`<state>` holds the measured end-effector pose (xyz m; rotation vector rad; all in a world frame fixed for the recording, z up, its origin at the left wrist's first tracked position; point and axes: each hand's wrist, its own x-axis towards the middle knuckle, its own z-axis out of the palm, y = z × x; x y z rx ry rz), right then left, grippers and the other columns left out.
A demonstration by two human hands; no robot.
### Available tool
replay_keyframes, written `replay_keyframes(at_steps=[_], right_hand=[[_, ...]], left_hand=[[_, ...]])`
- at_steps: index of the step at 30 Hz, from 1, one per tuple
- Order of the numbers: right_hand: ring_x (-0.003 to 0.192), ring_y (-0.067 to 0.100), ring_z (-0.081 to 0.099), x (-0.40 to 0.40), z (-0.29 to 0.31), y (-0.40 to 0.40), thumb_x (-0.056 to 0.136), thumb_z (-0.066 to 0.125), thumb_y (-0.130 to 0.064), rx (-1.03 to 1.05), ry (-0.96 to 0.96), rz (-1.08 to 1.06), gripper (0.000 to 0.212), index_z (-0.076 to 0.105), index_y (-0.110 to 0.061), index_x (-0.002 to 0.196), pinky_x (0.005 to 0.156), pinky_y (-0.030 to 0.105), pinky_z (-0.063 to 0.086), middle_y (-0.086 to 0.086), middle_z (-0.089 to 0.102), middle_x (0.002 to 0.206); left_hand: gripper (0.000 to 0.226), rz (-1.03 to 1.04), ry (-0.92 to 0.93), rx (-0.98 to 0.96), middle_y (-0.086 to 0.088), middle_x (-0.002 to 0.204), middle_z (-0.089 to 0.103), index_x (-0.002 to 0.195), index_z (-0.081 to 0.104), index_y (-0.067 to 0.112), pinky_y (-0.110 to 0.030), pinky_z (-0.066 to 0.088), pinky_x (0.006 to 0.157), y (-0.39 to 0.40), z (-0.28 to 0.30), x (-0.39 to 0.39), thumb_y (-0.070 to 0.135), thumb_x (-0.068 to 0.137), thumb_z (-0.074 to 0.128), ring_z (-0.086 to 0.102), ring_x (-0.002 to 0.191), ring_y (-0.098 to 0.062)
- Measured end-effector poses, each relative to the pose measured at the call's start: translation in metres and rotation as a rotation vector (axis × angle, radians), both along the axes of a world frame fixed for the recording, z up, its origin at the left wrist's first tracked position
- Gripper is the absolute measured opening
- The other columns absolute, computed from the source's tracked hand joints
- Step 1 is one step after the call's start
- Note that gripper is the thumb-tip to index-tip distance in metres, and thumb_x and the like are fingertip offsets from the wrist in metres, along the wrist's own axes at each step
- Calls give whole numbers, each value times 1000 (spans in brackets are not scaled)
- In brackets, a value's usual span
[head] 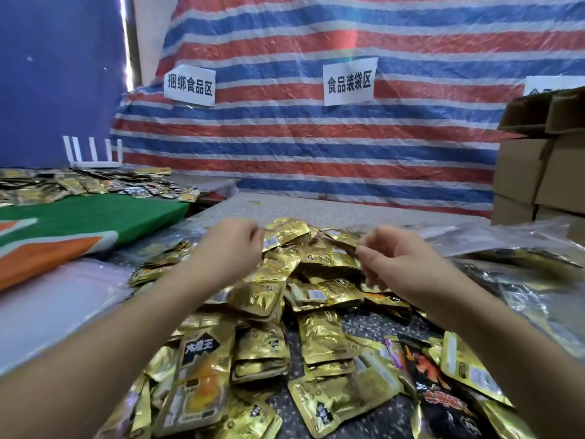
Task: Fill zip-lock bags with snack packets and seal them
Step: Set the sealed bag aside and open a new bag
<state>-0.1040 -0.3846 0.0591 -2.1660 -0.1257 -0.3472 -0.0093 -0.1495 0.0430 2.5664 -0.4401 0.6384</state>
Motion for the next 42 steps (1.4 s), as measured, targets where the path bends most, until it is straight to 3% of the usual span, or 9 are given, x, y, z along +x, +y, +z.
replay_keyframes(at_steps=[6, 9, 13, 21, 26, 32, 35, 38, 42], right_hand=[[65, 9, 65, -2, 3, 6, 100, 56, -25, -39, 26, 36, 11, 65, -20, 95, 68, 33, 54, -3, 69, 80], [61, 2, 66, -1, 2, 6, 99, 56, -31, -89, 34, 68, 14, 66, -23, 93, 66, 28, 50, -8, 71, 76], [64, 3, 67, 0, 0, 5, 99, 56, -34, -99, 35, 80, 15, 66, -25, 93, 69, 30, 52, -15, 72, 77], [67, 6, 69, -2, 2, 3, 99, 55, -35, -124, 25, 97, 16, 66, -24, 94, 73, 35, 55, -16, 72, 78], [62, 6, 67, 0, 3, 2, 100, 54, -34, -63, -10, 69, 22, 68, -20, 90, 73, 34, 56, -10, 72, 74], [66, 15, 68, 5, 6, 0, 103, 42, -43, 330, 120, 135, 42, 65, -8, 95, 61, 27, 54, 1, 71, 72], [65, 19, 71, 9, 8, -2, 100, 31, -60, 488, 247, 84, 62, 63, -7, 105, 54, 29, 54, 6, 73, 74], [68, 21, 72, 12, 6, -8, 99, 29, -67, 584, 289, 38, 73, 65, -5, 111, 53, 29, 56, 13, 75, 84], [59, 14, 67, 13, 3, -20, 104, 37, -45, 580, 212, -71, 48, 67, -8, 95, 56, 29, 53, 4, 70, 70]], left_hand=[[37, 537, 263, 64, -17, 86, 60, 88, 57, 2, -38, 51, 74, 117, -21, 38, 37, 98, 46, 60, 84, -35], [52, 690, 464, 95, -29, 136, 50, 135, 46, -5, -51, 46, 101, 147, -51, 42, 34, 101, 39, 52, 123, -43], [36, 667, 484, 172, -17, 122, 62, 124, 58, 0, -37, 51, 95, 152, -62, 35, 20, 97, 47, 61, 111, -31], [28, 643, 420, 125, -20, 112, 66, 115, 63, -3, -37, 50, 83, 139, -53, 32, 17, 97, 53, 64, 105, -35], [36, 449, 203, 29, -17, 95, 66, 127, 50, 5, -32, 46, 58, 103, -24, 24, -3, 94, 38, 57, 74, -26], [48, -128, -242, -129, -9, 130, 59, 154, 26, 27, -44, 56, 81, -28, 7, -30, 17, 107, 29, 62, 98, -23], [41, -323, -251, -201, -7, 120, 64, 146, 39, 21, -42, 52, 81, -79, -1, -52, 20, 106, 34, 63, 97, -23], [48, -508, -195, -134, -3, 139, 54, 150, 31, 25, -39, 47, 96, -108, -13, -59, 23, 103, 36, 55, 119, -22], [49, -611, -213, -92, 6, 140, 52, 148, 26, 35, -31, 46, 92, -118, -18, -54, 27, 101, 34, 54, 116, -15]])
